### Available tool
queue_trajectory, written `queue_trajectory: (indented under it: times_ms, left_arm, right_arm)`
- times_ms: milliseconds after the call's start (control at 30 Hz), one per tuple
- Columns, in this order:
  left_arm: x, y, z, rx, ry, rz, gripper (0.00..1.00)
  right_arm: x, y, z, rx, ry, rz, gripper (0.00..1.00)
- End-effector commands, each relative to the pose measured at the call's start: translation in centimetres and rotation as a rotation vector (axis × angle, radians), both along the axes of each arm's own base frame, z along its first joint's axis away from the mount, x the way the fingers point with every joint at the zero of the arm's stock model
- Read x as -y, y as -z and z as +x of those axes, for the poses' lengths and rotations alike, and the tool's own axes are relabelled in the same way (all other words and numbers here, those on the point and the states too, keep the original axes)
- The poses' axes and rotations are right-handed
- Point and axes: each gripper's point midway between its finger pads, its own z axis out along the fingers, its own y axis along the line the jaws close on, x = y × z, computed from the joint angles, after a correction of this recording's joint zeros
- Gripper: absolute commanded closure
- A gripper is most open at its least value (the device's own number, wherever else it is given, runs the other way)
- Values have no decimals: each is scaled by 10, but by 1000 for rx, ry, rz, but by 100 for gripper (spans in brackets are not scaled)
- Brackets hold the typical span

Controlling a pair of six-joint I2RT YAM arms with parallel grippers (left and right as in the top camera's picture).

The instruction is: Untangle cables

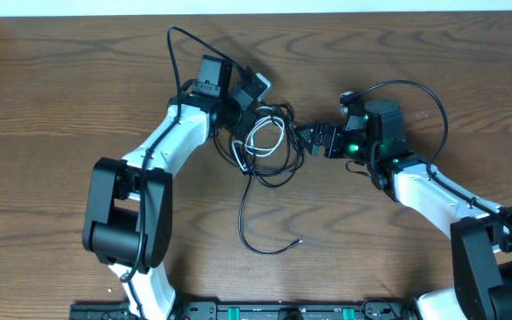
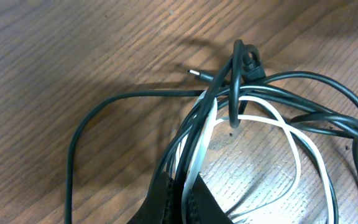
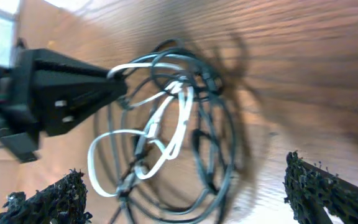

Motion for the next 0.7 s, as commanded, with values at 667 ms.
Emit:
queue_trajectory:
  times_ms: [667]
  left_arm:
    - [40, -99, -41, -8, 85, -290, 92]
  right_arm:
    - [-16, -32, 3, 71, -60, 85, 14]
